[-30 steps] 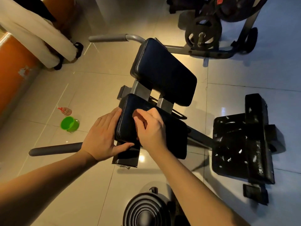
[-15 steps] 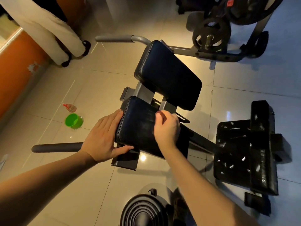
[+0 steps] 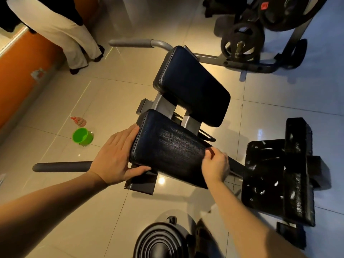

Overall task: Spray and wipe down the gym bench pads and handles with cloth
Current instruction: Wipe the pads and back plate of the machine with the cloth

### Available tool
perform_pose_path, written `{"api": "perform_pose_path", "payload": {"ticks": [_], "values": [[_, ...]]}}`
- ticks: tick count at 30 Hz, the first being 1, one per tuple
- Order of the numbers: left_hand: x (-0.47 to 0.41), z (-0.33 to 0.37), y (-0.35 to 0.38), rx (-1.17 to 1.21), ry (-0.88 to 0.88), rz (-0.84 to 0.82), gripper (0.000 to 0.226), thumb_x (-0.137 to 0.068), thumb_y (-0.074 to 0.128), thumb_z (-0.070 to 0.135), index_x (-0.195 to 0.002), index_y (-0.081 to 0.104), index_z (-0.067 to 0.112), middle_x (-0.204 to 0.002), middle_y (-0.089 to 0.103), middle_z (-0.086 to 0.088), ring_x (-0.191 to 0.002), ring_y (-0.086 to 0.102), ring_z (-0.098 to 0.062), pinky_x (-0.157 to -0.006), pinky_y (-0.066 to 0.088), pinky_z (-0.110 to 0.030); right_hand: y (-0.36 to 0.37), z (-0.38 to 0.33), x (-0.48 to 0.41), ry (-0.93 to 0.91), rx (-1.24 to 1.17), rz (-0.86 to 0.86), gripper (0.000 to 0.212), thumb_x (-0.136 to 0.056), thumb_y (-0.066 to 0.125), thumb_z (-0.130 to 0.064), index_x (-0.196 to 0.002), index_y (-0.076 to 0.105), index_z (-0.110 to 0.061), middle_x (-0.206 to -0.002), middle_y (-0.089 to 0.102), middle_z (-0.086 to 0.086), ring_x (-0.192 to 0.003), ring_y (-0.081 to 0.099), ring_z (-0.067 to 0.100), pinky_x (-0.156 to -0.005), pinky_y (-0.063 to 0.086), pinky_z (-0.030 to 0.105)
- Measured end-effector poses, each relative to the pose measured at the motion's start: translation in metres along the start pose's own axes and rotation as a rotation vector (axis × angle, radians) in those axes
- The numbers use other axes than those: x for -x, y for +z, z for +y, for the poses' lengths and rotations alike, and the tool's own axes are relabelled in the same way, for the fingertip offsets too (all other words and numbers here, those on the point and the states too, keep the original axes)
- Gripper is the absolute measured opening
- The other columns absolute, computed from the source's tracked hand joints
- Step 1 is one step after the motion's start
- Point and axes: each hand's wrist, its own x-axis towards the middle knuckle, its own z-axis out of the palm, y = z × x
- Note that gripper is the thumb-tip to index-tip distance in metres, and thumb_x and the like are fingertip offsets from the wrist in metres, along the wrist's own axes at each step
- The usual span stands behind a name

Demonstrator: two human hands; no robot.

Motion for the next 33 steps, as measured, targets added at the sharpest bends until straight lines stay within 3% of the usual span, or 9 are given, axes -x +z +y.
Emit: {"api": "perform_pose_path", "payload": {"ticks": [6,9,11,14,17,23,27,30,33], "values": [[0.000,-0.001,0.000,-0.002,-0.011,-0.016,0.117,-0.081,0.047,0.087,-0.160,0.021,0.006,-0.159,0.037,-0.020,-0.141,0.043,-0.034,-0.120,0.031,-0.043,0.025,-0.133,0.062,-0.513,-0.212,-0.139,0.026,-0.102,0.058,-0.033,-0.124,0.068,-0.024,-0.111,0.052,-0.009,-0.099,0.058,0.011,-0.079,0.051,0.021],[0.000,-0.002,0.001,0.000,-0.009,-0.008,0.116,-0.082,0.044,0.088,-0.160,0.021,0.006,-0.160,0.036,-0.020,-0.141,0.043,-0.034,-0.119,0.031,-0.043,0.017,-0.113,0.080,-0.793,-0.137,-0.148,0.029,-0.102,0.057,-0.031,-0.128,0.066,-0.022,-0.112,0.054,-0.003,-0.101,0.052,0.009,-0.076,0.038,0.010],[0.001,-0.002,0.000,-0.003,-0.011,-0.009,0.115,-0.082,0.044,0.088,-0.160,0.022,0.006,-0.159,0.037,-0.020,-0.140,0.044,-0.034,-0.118,0.032,-0.043,0.015,-0.063,0.074,-0.884,-0.096,-0.128,0.030,-0.101,0.056,-0.030,-0.128,0.066,-0.020,-0.107,0.054,-0.002,-0.097,0.052,0.013,-0.073,0.046,0.018],[0.000,-0.001,0.002,0.007,-0.004,-0.003,0.115,-0.082,0.046,0.087,-0.159,0.022,0.006,-0.159,0.038,-0.020,-0.140,0.044,-0.034,-0.119,0.034,-0.046,0.009,-0.007,0.034,-0.624,-0.039,-0.111,0.028,-0.102,0.056,-0.030,-0.127,0.066,-0.022,-0.106,0.051,-0.004,-0.096,0.053,0.015,-0.074,0.049,0.025],[0.001,-0.002,0.002,0.010,-0.002,-0.006,0.114,-0.082,0.048,0.086,-0.159,0.022,0.006,-0.159,0.038,-0.020,-0.141,0.044,-0.034,-0.119,0.034,-0.047,0.014,-0.021,0.001,-0.343,-0.033,-0.054,0.028,-0.103,0.056,-0.028,-0.127,0.067,-0.020,-0.110,0.051,-0.002,-0.104,0.057,0.021,-0.071,0.036,0.012],[0.001,-0.001,0.001,0.016,-0.019,-0.008,0.114,-0.082,0.045,0.088,-0.160,0.022,0.007,-0.160,0.037,-0.019,-0.141,0.044,-0.033,-0.119,0.034,-0.045,0.030,-0.118,0.068,-0.585,-0.203,-0.069,0.026,-0.102,0.054,-0.035,-0.121,0.068,-0.025,-0.109,0.050,-0.008,-0.098,0.056,0.012,-0.075,0.048,0.018],[0.002,-0.002,0.003,0.010,-0.022,-0.009,0.115,-0.081,0.046,0.088,-0.160,0.021,0.009,-0.160,0.038,-0.019,-0.141,0.044,-0.034,-0.120,0.031,-0.045,0.012,-0.037,0.093,-0.880,-0.145,-0.175,0.026,-0.101,0.058,-0.027,-0.126,0.066,-0.022,-0.108,0.054,-0.002,-0.097,0.054,0.014,-0.077,0.051,0.026],[0.002,-0.002,0.004,0.015,-0.019,-0.001,0.115,-0.081,0.047,0.088,-0.160,0.022,0.009,-0.159,0.038,-0.018,-0.140,0.045,-0.035,-0.119,0.034,-0.047,0.005,0.000,0.057,-0.633,-0.146,-0.151,0.024,-0.101,0.061,-0.021,-0.124,0.067,-0.022,-0.106,0.050,-0.005,-0.095,0.053,0.007,-0.080,0.054,0.031],[0.002,-0.003,0.003,0.013,-0.013,-0.005,0.115,-0.081,0.049,0.087,-0.160,0.022,0.008,-0.159,0.038,-0.018,-0.140,0.045,-0.034,-0.118,0.036,-0.049,0.016,-0.042,0.021,-0.373,-0.159,-0.073,0.025,-0.103,0.056,-0.026,-0.124,0.067,-0.019,-0.111,0.046,-0.007,-0.101,0.054,0.011,-0.084,0.054,0.030]]}}
